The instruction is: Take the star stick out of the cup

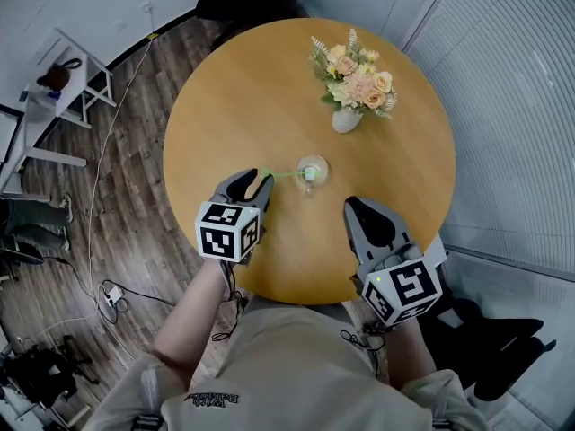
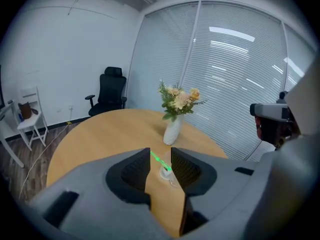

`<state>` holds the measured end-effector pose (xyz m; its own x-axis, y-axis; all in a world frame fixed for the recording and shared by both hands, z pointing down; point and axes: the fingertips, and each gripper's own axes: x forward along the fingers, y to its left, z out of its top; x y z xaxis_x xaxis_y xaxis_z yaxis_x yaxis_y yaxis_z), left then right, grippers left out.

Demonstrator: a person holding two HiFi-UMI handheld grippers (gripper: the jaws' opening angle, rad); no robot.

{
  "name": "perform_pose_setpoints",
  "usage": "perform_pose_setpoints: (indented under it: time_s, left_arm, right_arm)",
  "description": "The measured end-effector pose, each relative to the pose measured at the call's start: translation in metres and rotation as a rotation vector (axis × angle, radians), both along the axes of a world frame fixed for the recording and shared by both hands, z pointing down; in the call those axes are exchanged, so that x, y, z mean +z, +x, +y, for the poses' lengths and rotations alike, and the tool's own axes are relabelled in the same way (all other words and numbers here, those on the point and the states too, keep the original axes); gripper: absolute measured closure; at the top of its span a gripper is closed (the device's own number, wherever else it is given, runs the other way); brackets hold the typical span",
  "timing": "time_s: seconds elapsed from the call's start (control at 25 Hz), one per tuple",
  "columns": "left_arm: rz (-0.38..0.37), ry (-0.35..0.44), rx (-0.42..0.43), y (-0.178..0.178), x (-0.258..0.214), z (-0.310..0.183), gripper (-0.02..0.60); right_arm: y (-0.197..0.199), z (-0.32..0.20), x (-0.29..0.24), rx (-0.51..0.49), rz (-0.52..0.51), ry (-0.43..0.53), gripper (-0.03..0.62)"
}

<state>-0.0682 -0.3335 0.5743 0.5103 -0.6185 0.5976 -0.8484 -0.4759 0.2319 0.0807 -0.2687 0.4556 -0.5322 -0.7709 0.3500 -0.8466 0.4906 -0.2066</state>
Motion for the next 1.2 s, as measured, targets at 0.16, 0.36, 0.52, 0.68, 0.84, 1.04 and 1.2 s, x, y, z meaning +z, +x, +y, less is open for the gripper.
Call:
perform_pose_setpoints:
  time_s: [0.16,0.36,0.52,0.68,0.84,1.04,1.2]
  left_arm:
    - [0.010,-0.027,0.008,0.004,0.010,0.000,0.451]
    - [0.013,-0.050,0.016,0.008,0.021,0.001,0.451]
    - [0.030,-0.064,0.000,0.010,0.026,-0.002,0.509]
    - [0.048,-0.046,0.017,0.014,0.025,0.000,0.536]
    - [0.082,-0.015,0.032,0.016,0.010,0.005,0.548]
    - [0.026,0.071,0.099,0.018,-0.019,0.011,0.549]
    - [0.041,0.113,0.125,0.016,-0.047,0.022,0.549]
  right_arm:
    - [0.000,0.001,0.007,0.007,-0.003,-0.015,0.557]
    - [-0.003,0.004,0.008,0.003,0.004,-0.020,0.557]
    - [0.001,0.007,0.004,0.008,0.008,-0.016,0.557]
    - [0.005,0.013,0.007,0.020,0.014,-0.018,0.557]
    - [0.007,0.020,-0.002,0.023,0.025,-0.003,0.557]
    - [0.013,0.025,-0.023,0.030,0.034,0.048,0.557]
    - [0.013,0.031,-0.043,0.037,0.037,0.095,0.557]
